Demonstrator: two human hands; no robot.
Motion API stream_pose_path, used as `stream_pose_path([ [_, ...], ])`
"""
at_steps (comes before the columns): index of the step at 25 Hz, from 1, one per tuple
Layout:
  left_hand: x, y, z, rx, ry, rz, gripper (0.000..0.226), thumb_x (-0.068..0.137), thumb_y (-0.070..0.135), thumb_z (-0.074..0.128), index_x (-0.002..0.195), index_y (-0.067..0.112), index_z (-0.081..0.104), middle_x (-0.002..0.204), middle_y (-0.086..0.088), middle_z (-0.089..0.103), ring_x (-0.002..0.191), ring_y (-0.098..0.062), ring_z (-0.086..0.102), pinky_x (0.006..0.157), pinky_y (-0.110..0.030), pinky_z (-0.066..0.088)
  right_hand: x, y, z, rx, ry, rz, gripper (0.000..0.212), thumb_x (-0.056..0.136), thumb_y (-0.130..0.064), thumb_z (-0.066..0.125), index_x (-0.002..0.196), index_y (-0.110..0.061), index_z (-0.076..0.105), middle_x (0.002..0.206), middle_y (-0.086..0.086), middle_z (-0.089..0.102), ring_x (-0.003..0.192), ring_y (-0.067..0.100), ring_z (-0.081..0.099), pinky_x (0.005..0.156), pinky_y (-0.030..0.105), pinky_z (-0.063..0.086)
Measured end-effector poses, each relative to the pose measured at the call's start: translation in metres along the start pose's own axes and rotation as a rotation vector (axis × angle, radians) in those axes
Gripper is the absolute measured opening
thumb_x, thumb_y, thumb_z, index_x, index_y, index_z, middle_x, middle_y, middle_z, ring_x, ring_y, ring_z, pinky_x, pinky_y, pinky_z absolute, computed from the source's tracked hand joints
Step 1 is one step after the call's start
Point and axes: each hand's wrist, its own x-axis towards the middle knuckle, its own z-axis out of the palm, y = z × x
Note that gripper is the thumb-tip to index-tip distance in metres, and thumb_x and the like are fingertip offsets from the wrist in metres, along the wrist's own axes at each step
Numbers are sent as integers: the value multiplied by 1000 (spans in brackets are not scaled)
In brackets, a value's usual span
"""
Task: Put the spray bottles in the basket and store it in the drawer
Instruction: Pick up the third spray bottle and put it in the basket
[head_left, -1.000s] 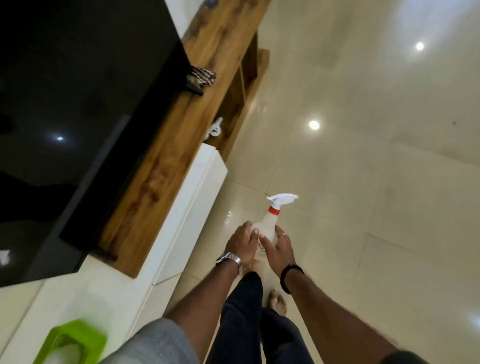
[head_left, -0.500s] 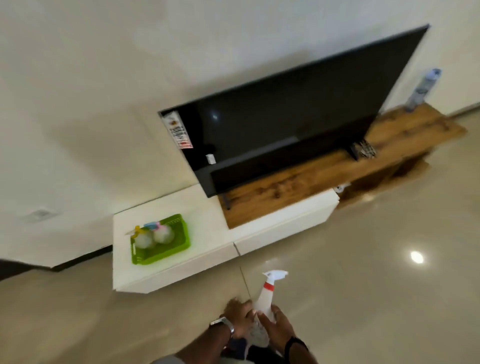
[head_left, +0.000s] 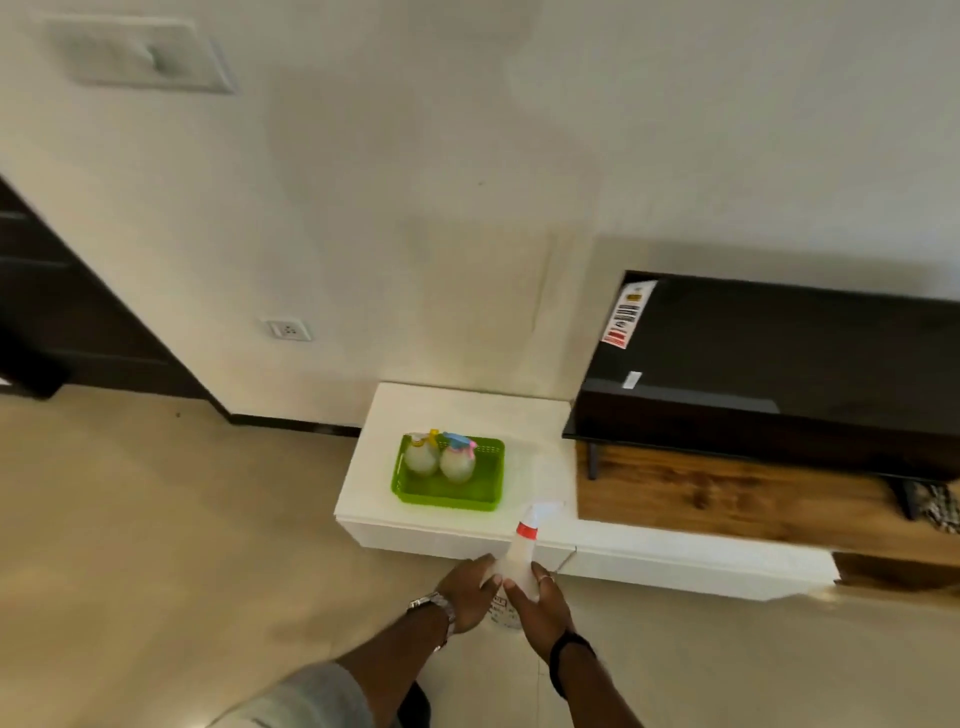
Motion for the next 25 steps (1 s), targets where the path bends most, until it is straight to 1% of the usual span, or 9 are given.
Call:
stream_pose_path([
  [2,5,-24,-35,-32,35,-29,44,107,29,43,147,11,49,147,-12,57,136,-29,55,112,-34,44,14,-30,33,-44,-8,-4,55,96,-29,65,146,-14,46,130,4,56,107,15,56,91,24,44],
  [5,16,-60,-81,-56,34,-62,52,108,33,42,156,14,40,157,-10,47,144,-27,48,117,-32,39,36,-62,77,-138,-10,1,66,97,-33,63,153,-11,36,148,9,46,133,25,49,111,35,41],
  [6,19,-68,-94,-71,30,-62,53,107,34,43,156,14,39,157,-11,47,143,-28,48,117,-33,39,42,-71,87,-155,-12,1,68,97,-34,62,155,-11,34,151,9,44,136,26,47,114,38,39],
  [12,48,-105,-135,-134,-41,-49,52,105,31,48,155,18,41,152,-11,54,138,-28,55,114,-36,45,75,-102,125,-256,-3,4,66,96,-28,65,152,-9,36,145,8,47,135,28,48,107,30,42],
  [15,69,-112,-136,-154,-54,-52,55,103,29,54,155,21,40,150,-12,54,132,-29,58,112,-38,47,96,-103,125,-303,4,4,69,92,-24,70,152,-8,39,144,10,50,133,29,51,111,38,43],
  [18,100,-118,-132,-179,-36,-40,57,100,25,60,154,21,41,149,-10,53,130,-28,59,110,-37,47,132,-99,125,-306,29,9,71,85,-20,79,146,-6,46,140,13,53,128,30,54,108,40,45],
  [20,128,-121,-128,-215,-1,-6,60,98,17,62,154,20,41,153,-7,49,135,-27,56,112,-37,47,162,-94,124,-235,101,37,65,84,-25,79,140,-7,50,138,12,54,127,28,54,107,39,46],
  [23,171,-120,-120,-215,25,93,66,95,6,61,157,19,38,158,-6,43,141,-27,49,113,-42,48,204,-81,116,-143,311,-59,42,87,-38,76,121,-18,61,122,4,63,117,26,61,96,35,49],
  [25,203,-125,-107,-137,-1,167,72,95,9,61,160,17,31,163,-7,37,146,-28,43,119,-41,41,232,-63,110,-136,396,-122,45,89,-41,72,126,-18,59,125,2,63,118,22,61,100,40,50],
])
